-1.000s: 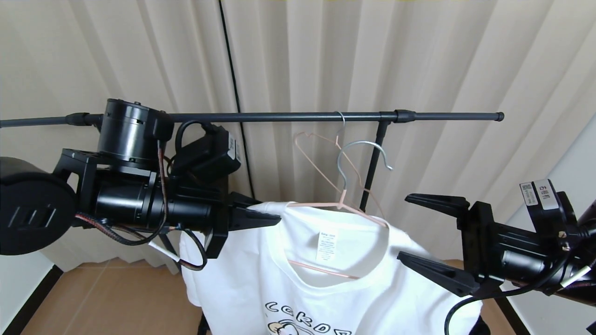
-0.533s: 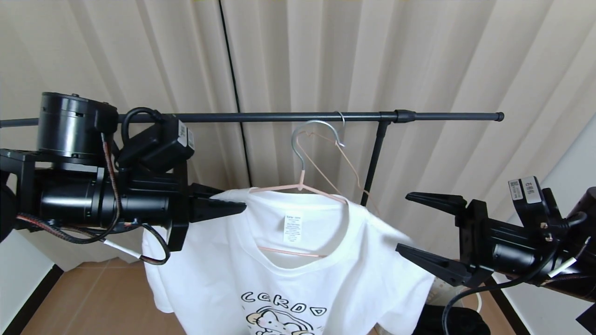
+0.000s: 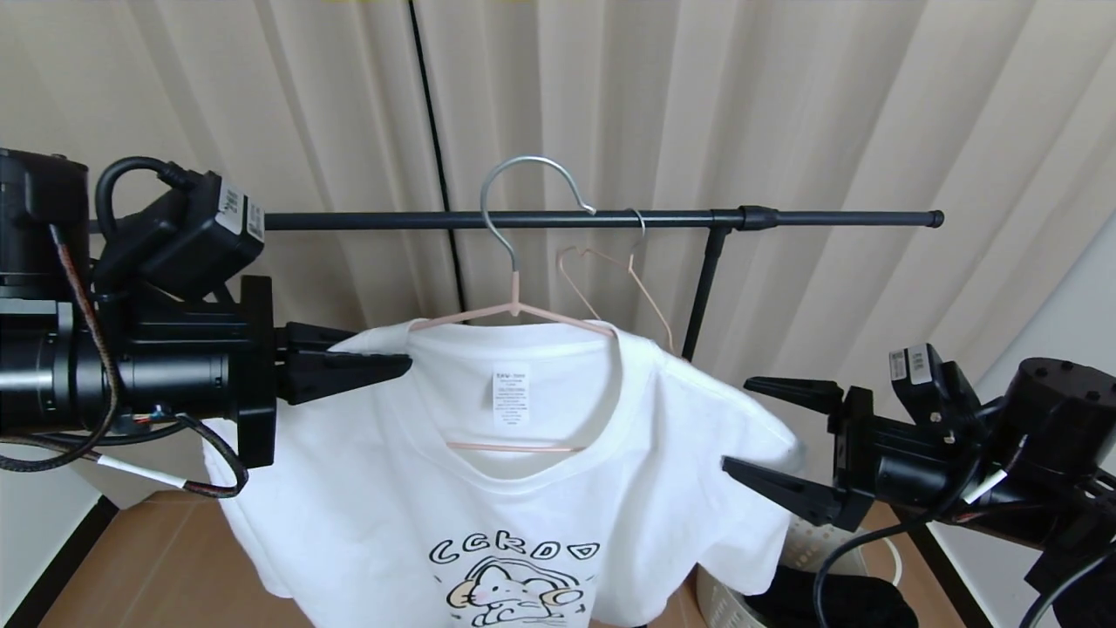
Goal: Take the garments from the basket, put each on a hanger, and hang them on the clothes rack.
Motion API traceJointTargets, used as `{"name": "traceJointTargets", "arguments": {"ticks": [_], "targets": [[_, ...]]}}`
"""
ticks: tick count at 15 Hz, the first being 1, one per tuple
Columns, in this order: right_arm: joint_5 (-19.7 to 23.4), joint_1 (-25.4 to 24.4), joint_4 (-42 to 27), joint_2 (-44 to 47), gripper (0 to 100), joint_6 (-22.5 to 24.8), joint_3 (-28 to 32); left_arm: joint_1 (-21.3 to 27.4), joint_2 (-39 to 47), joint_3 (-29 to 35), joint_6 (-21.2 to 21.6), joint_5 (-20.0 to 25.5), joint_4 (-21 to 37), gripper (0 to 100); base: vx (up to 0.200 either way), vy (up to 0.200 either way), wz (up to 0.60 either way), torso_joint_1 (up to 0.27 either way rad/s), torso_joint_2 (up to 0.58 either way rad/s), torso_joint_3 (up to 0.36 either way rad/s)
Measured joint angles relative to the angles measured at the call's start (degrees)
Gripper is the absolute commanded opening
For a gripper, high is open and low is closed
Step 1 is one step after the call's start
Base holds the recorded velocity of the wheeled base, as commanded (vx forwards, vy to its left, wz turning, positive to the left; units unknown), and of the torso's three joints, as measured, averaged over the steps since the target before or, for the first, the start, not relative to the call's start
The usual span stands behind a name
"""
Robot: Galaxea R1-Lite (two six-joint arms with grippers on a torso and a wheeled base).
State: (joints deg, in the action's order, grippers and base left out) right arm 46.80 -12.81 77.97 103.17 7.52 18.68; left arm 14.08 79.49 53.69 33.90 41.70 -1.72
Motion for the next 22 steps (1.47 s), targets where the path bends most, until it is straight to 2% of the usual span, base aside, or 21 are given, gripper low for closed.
{"name": "traceJointTargets", "arguments": {"ticks": [3, 10, 11, 22], "targets": [[0.02, 0.26, 0.00, 1.21, 100, 0.50, -0.02, -0.20, -2.16, -0.44, -2.89, -1.74, 0.00, 0, 0.000, 0.000, 0.00, 0.000, 0.00, 0.000], [0.05, 0.28, -0.02, 3.72, 100, 2.22, 0.00, -0.28, -4.85, -1.07, -4.21, -2.33, -0.02, 0, 0.000, 0.000, 0.00, 0.000, 0.00, 0.000], [0.05, 0.28, -0.02, 3.85, 0, 2.29, 0.01, -0.28, -5.02, -1.13, -4.23, -2.62, 0.00, 0, 0.000, 0.000, 0.00, 0.000, 0.00, 0.000], [0.22, 3.50, -0.11, 3.96, 0, 2.22, 1.77, -3.74, -9.16, -3.63, -4.21, -2.79, -0.05, 0, 0.000, 0.000, 0.00, 0.000, 0.00, 0.000]]}}
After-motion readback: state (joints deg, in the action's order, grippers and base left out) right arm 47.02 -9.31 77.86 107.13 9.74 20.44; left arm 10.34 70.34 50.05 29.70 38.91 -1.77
